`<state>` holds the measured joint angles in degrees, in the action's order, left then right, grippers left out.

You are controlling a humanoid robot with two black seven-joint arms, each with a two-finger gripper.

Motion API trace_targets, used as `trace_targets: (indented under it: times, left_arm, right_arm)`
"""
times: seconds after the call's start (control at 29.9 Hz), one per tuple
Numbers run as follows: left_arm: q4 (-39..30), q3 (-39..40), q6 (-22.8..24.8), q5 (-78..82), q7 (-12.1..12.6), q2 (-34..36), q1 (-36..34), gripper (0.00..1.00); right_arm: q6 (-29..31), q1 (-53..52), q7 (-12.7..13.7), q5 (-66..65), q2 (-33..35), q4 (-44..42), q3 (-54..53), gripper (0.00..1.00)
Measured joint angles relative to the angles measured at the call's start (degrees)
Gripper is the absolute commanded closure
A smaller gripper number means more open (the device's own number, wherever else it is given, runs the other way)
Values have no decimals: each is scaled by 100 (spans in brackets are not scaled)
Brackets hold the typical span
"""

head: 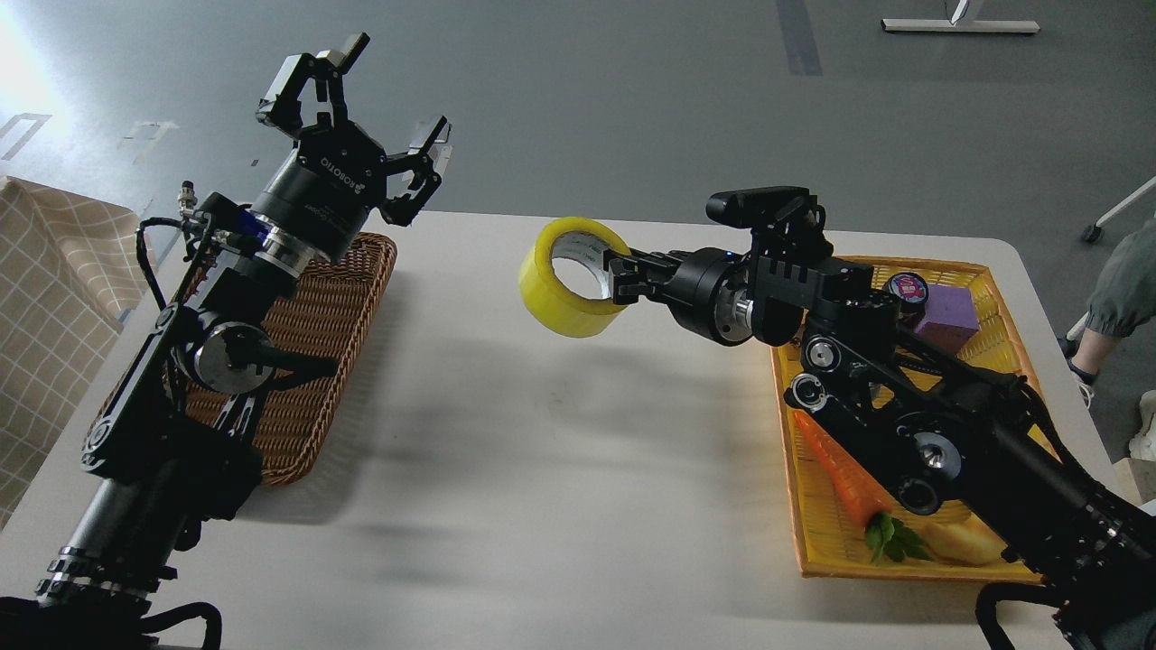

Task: Place and transfer tape with both arms
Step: 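Carry the tape roll to the table center and lower it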

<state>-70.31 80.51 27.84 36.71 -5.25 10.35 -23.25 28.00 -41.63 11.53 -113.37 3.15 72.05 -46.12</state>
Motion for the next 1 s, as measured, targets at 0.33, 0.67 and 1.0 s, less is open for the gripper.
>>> trace_targets:
  times: [0.33,0.67,1.0]
  left_arm:
    - [0,6,16,-27,-1,153,12,2]
    - [5,16,17,-57,-6,202,38,2]
    - [5,18,17,-58,-10,187,40,2]
  right_arm:
    - [0,3,7,-1,-134,-221,271,98]
    - [0,-43,14,0,-258,-582,607,98]
    - [0,-74,97,-64,-315,-749,814,98]
